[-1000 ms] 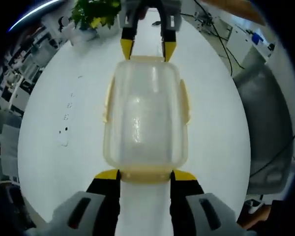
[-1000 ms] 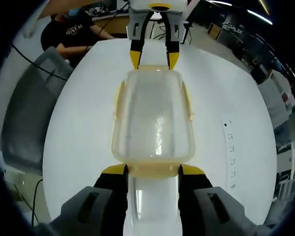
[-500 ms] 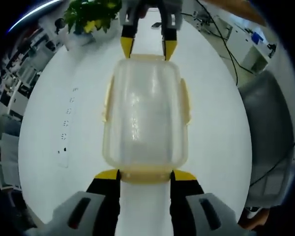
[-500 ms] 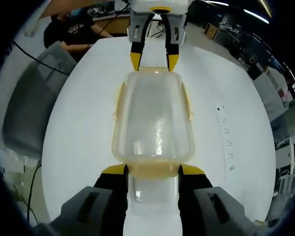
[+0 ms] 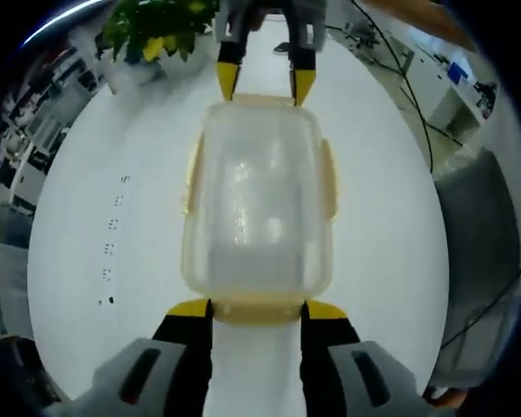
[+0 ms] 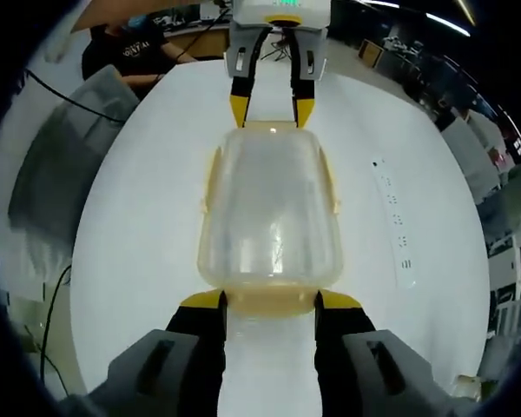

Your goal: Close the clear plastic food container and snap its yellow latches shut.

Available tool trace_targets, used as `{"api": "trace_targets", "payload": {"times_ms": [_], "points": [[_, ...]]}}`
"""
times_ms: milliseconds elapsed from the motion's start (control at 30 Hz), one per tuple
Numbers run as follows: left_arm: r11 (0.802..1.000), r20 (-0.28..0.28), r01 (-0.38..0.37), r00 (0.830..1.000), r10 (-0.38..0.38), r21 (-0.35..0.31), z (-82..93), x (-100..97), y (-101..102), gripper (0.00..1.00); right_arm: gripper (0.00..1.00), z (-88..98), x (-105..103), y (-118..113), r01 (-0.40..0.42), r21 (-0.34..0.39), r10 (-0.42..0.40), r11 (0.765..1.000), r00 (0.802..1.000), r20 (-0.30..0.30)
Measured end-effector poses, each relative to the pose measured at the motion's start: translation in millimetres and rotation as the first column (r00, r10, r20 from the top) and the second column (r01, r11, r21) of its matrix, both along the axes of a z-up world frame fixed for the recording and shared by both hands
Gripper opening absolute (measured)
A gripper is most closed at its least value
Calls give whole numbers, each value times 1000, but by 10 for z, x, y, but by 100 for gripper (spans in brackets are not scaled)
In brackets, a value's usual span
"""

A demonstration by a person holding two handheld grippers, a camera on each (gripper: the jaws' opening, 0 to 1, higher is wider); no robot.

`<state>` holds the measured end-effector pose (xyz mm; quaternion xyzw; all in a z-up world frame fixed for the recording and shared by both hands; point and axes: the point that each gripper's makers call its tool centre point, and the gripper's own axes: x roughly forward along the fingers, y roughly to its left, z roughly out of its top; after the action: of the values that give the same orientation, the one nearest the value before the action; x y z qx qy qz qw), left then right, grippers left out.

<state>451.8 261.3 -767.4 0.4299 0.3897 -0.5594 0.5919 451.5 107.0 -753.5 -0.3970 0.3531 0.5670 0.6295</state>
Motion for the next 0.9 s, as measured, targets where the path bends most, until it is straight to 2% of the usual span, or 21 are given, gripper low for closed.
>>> {"api": "trace_targets", "payload": {"times_ms": [133,400,533,633,900], "points": [[1000,-11,-2,1000,2,1,-28,53,-87,33,37,-58,14,-112,-4,-3,4,1000,1000,-7],[1000,-35,-9,999,9,6,-94,41,-267,33,37,-127,28,-294,-13,4,14,1000,1000,-19],[1000,-47,-9,999,9,6,-120,24,-351,33,37,-177,18,-361,-18,-16,18,1000,1000,-19],[1000,-59,-3,998,5,20,-173,-4,-354,33,37,-213,-15,-365,-21,-6,20,1000,999,-42],[1000,-63,-4,998,5,17,-174,37,-418,34,37,-297,17,-441,-24,-33,23,999,999,-38]]}}
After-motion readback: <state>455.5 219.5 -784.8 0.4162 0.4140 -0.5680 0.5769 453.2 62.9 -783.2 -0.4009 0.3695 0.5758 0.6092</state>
